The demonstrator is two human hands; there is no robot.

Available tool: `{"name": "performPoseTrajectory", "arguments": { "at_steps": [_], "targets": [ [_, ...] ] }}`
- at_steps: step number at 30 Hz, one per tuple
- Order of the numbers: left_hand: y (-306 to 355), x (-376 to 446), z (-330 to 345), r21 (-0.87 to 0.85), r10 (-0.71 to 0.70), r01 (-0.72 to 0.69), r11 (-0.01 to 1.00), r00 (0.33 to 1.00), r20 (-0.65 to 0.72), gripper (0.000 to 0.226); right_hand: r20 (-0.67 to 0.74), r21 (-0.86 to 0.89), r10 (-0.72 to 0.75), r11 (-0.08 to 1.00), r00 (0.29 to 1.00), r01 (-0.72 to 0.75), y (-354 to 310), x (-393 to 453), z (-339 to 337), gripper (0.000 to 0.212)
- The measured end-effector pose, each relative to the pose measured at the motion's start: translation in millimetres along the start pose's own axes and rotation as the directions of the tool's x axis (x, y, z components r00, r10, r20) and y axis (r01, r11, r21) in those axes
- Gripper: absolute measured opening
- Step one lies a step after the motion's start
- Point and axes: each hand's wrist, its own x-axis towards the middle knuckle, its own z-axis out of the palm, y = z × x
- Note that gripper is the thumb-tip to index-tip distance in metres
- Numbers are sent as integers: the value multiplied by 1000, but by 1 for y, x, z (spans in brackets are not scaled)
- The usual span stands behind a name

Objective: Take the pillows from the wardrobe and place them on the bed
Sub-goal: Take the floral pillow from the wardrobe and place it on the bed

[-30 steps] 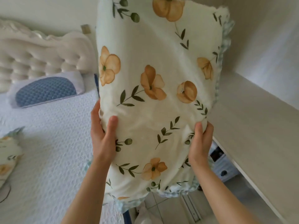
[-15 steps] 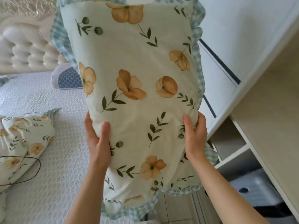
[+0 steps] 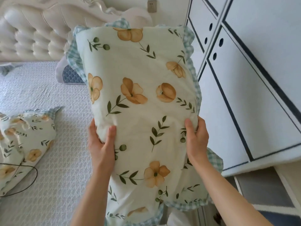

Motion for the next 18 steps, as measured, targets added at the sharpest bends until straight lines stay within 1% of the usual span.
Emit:
{"name": "performPoseTrajectory", "arguments": {
  "at_steps": [5, 7, 9, 11, 13, 18],
  "targets": [
    [-5, 58, 55, 10, -30, 32, 999, 993, -110, 76, 93, -20, -19, 1000, 996, 21, 2, 92, 35, 35],
    [-3, 83, 80, -3, -38, 38, 999, 987, -154, 74, 135, -28, -45, 998, 990, 49, -2, 134, 48, 28],
    [0, 105, 104, -28, -51, 47, 999, 983, -174, 70, 174, -39, -71, 996, 982, 79, -7, 174, 59, 23],
    [3, 126, 125, -54, -74, 66, 996, 981, -178, 66, 204, -50, -82, 994, 976, 94, -10, 210, 71, 23],
    [4, 146, 143, -61, -76, 65, 996, 976, -202, 63, 224, -74, -101, 990, 969, 120, -10, 240, 84, 30],
    [2, 195, 171, -35, -102, 97, 995, 963, -248, 63, 298, -178, -150, 962, 943, 209, -2, 296, 116, 64]
  ]
}}
